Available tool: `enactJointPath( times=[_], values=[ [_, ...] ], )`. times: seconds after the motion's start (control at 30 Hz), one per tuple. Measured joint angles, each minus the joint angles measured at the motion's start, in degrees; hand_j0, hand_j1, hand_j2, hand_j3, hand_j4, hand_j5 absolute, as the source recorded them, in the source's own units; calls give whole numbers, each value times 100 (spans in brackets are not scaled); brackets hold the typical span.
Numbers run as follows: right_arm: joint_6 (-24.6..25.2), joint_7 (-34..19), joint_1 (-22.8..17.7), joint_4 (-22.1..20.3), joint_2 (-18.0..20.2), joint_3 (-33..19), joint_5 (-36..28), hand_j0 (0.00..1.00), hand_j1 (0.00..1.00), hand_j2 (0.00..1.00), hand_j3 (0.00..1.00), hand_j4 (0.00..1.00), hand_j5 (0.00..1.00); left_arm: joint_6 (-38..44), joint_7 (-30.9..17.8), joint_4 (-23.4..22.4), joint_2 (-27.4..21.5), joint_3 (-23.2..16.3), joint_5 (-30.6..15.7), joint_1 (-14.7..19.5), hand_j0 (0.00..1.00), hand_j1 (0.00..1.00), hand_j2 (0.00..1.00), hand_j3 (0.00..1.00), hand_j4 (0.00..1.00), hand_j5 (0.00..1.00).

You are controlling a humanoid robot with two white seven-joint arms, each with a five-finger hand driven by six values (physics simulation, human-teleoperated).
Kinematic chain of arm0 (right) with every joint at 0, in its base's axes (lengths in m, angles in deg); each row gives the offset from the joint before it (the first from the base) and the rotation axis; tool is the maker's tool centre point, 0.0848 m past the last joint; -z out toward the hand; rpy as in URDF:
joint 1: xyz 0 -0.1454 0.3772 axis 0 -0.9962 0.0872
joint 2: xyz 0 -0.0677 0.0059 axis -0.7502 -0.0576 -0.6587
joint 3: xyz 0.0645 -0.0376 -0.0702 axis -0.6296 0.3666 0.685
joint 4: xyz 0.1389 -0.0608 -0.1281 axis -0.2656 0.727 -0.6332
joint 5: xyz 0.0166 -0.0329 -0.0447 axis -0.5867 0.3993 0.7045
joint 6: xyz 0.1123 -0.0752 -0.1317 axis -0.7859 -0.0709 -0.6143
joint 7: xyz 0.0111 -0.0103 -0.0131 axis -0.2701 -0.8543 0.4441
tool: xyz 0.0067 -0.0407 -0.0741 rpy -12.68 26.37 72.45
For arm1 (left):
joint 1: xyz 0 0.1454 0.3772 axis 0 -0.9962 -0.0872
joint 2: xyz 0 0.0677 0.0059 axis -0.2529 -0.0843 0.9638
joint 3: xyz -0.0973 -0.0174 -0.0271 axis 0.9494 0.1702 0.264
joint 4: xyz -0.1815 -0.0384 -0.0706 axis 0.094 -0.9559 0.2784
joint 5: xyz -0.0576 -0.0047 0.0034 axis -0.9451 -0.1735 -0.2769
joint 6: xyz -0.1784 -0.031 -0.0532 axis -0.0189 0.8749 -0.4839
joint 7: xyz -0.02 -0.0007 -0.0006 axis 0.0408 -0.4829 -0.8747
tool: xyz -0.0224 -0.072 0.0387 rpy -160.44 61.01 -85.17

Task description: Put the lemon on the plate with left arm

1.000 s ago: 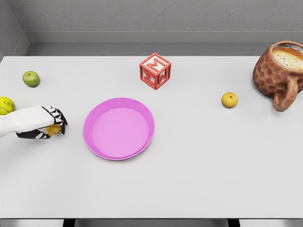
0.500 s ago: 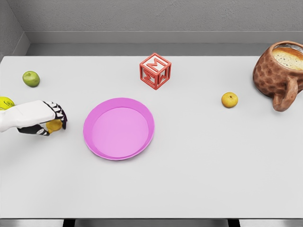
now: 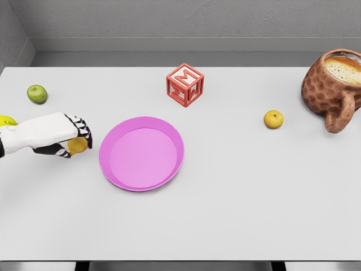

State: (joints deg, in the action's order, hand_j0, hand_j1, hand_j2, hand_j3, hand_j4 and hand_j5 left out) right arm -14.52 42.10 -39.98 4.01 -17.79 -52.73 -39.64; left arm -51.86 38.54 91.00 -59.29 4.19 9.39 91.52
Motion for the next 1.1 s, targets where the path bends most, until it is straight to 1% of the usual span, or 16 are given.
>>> enactJointPath(
  times=[0.27, 0.43, 0.97, 1.0, 1.03, 1.07, 1.1],
  values=[
    [0, 1, 0, 0, 0, 0, 0, 100, 100, 100, 100, 100, 100, 0, 0, 290, 166, -46, -4, 18, 50, 50, 50, 50, 50, 50],
    [0, 1, 0, 0, 0, 0, 0, 100, 100, 100, 100, 100, 100, 0, 0, 380, 279, -79, 6, 26, 50, 50, 50, 50, 50, 50],
    [0, 1, 0, 0, 0, 0, 0, 100, 100, 100, 100, 100, 100, -1, 0, 649, 876, -235, 68, 79, 50, 50, 50, 50, 50, 50],
    [0, 0, 0, 0, 0, 0, 0, 100, 100, 100, 100, 100, 100, -1, -1, 670, 901, -269, 66, 141, 53, 53, 53, 53, 53, 53],
    [0, 0, 0, 0, 0, 0, 0, 100, 100, 100, 100, 100, 100, 0, 0, 686, 920, -310, 68, 158, 59, 59, 59, 59, 59, 59],
    [0, 1, 0, 0, 0, 0, 0, 100, 100, 100, 100, 100, 100, -1, 0, 697, 947, -342, 69, 167, 86, 86, 86, 86, 86, 86],
    [0, 0, 0, 0, 0, 0, 0, 100, 100, 100, 100, 100, 100, -1, 1, 705, 992, -364, 63, 193, 100, 100, 100, 100, 100, 100]
  ],
)
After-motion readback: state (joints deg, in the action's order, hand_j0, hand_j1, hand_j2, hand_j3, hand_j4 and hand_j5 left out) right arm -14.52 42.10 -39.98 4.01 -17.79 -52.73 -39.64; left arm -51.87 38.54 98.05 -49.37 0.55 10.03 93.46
